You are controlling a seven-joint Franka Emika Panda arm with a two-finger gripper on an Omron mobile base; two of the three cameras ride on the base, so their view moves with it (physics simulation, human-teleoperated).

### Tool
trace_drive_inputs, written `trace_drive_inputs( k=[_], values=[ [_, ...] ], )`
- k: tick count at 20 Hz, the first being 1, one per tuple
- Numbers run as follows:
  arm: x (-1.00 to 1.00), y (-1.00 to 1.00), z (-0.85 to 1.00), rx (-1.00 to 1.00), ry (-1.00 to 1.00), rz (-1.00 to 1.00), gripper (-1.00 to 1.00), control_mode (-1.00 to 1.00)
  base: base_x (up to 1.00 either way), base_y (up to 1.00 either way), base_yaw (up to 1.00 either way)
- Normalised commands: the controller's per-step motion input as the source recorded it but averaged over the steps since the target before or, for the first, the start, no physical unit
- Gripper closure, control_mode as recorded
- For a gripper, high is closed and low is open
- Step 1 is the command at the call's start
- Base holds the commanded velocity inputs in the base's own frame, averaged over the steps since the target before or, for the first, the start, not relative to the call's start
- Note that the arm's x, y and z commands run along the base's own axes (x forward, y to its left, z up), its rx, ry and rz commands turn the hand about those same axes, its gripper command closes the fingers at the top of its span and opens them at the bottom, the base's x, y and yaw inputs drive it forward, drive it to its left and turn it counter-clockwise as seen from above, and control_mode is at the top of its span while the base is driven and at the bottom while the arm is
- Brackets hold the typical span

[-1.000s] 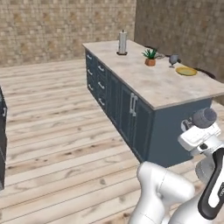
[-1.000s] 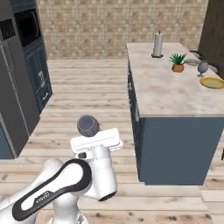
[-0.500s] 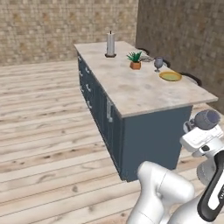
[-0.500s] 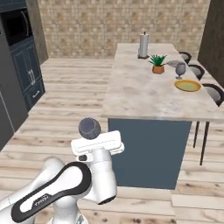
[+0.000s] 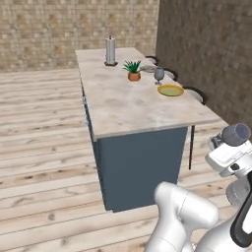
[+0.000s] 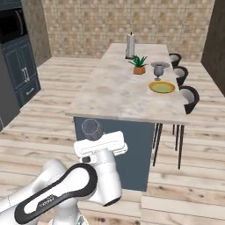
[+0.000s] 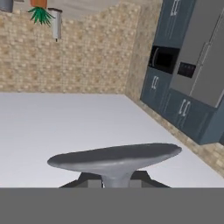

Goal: Retrieve the wine glasses from the counter and place one next to each plate.

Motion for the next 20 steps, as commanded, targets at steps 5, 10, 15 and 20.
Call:
trace_drive_inputs(
  k=[5,10,15,20],
  values=[
    [0.0,0.0,0.0,0.0,0.0,0.0,1.0,1.0,0.02,-1.0,0.14],
    [0.0,0.0,0.0,0.0,0.0,0.0,1.0,1.0,0.04,-1.0,0.05],
    [0.0,0.0,0.0,0.0,0.0,0.0,1.0,1.0,0.37,-1.0,0.11],
    [0.0,0.0,0.0,0.0,0.0,0.0,1.0,1.0,0.63,-1.0,0.14]
  ],
)
